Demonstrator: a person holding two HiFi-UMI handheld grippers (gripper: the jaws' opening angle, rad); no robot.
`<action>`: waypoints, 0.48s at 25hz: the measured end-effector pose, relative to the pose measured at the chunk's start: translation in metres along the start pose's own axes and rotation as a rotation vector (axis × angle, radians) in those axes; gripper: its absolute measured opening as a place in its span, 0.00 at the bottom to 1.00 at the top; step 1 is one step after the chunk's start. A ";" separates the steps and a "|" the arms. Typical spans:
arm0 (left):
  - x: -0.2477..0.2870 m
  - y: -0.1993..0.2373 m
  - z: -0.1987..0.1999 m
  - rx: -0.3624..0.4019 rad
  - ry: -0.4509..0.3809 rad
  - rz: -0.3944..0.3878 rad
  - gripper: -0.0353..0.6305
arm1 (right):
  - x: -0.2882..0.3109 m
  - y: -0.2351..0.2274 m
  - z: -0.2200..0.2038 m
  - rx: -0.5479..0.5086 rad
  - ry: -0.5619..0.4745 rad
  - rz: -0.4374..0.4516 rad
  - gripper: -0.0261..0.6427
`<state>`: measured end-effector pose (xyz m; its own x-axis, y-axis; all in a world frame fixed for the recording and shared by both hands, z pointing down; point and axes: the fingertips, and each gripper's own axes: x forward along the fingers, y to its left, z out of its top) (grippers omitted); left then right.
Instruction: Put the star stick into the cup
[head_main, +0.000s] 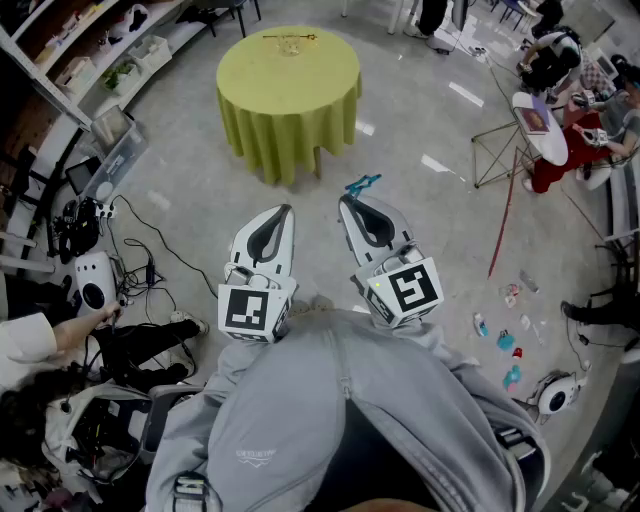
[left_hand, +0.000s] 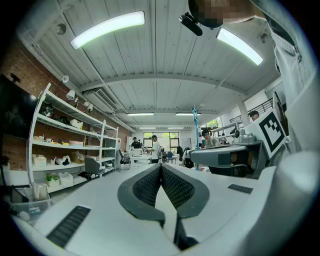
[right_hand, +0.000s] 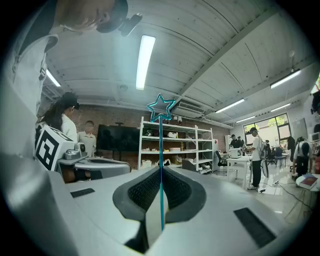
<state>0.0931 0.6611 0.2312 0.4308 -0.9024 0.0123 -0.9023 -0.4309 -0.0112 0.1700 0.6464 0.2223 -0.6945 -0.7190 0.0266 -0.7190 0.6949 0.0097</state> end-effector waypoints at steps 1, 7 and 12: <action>0.001 -0.002 0.001 0.000 -0.002 0.003 0.08 | -0.001 -0.002 0.000 -0.002 -0.001 0.002 0.10; 0.010 -0.014 0.004 -0.008 -0.008 0.016 0.08 | -0.009 -0.013 0.002 -0.010 -0.007 0.016 0.10; 0.020 -0.026 0.005 0.000 -0.008 0.021 0.08 | -0.016 -0.023 0.001 0.020 -0.014 0.043 0.10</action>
<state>0.1251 0.6540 0.2271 0.4114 -0.9114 0.0036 -0.9114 -0.4114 -0.0111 0.1978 0.6418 0.2203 -0.7252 -0.6884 0.0128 -0.6885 0.7251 -0.0107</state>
